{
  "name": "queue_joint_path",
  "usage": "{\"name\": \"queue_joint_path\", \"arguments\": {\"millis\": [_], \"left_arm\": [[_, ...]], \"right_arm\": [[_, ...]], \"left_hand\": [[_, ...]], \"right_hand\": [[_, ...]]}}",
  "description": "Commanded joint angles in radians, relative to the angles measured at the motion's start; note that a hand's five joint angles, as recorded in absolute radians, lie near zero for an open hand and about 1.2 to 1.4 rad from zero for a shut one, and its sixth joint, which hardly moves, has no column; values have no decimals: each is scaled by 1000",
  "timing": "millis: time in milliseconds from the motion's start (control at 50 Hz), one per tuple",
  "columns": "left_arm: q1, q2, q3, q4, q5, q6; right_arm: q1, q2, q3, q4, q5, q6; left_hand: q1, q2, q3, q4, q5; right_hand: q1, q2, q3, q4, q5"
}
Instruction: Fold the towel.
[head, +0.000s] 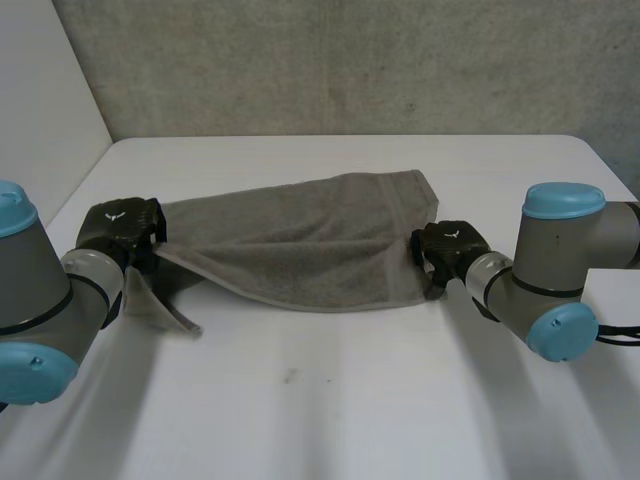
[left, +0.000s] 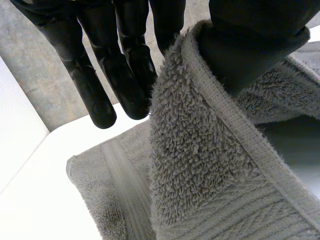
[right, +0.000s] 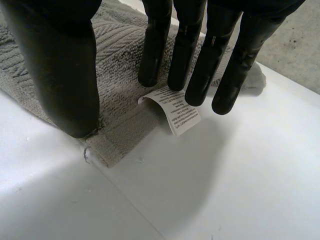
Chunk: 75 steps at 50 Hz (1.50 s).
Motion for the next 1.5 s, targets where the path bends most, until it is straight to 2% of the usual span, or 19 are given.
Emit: {"name": "queue_joint_path", "arguments": {"millis": [20, 240, 400, 680, 700, 720, 820, 1020, 1200, 1500], "left_arm": [[-1, 0, -4, 0, 0, 0], [-7, 0, -6, 0, 0, 0], [-9, 0, -7, 0, 0, 0], [-7, 2, -15, 0, 2, 0], [-7, 2, -15, 0, 2, 0], [-7, 2, -15, 0, 0, 0], [-9, 2, -18, 0, 2, 2], [-10, 0, -19, 0, 2, 2], [-13, -9, -18, 0, 2, 2], [-21, -14, -21, 12, 0, 2]], "right_arm": [[3, 13, -11, -2, 1, 1], [3, 20, -14, -3, -1, 3], [3, 7, -9, -2, -5, 12], [3, 3, -9, 0, -14, 11], [3, 3, -9, 0, -13, 11], [1, 4, -6, 1, -13, 11], [3, 9, -6, 1, -11, 9], [1, 12, -11, 0, -11, 11], [3, 32, -38, -3, -5, 12], [3, 56, -80, -3, -7, 14]], "left_hand": [[201, 178, 180, 177, 185], [201, 178, 180, 177, 185], [201, 178, 180, 177, 185], [201, 178, 180, 177, 185], [201, 178, 180, 177, 185], [201, 178, 180, 177, 185], [201, 178, 180, 177, 185], [201, 178, 180, 177, 185], [201, 178, 180, 177, 185], [201, 178, 180, 177, 185]], "right_hand": [[51, 49, 52, 50, 52], [330, 328, 331, 329, 331], [693, 691, 694, 692, 694], [693, 691, 694, 692, 694], [444, 442, 445, 443, 445], [-6, -8, -5, -7, -5], [-75, -77, -74, -76, -74], [-52, -54, -51, -53, -51], [95, 93, 96, 94, 96], [166, 164, 166, 165, 167]]}}
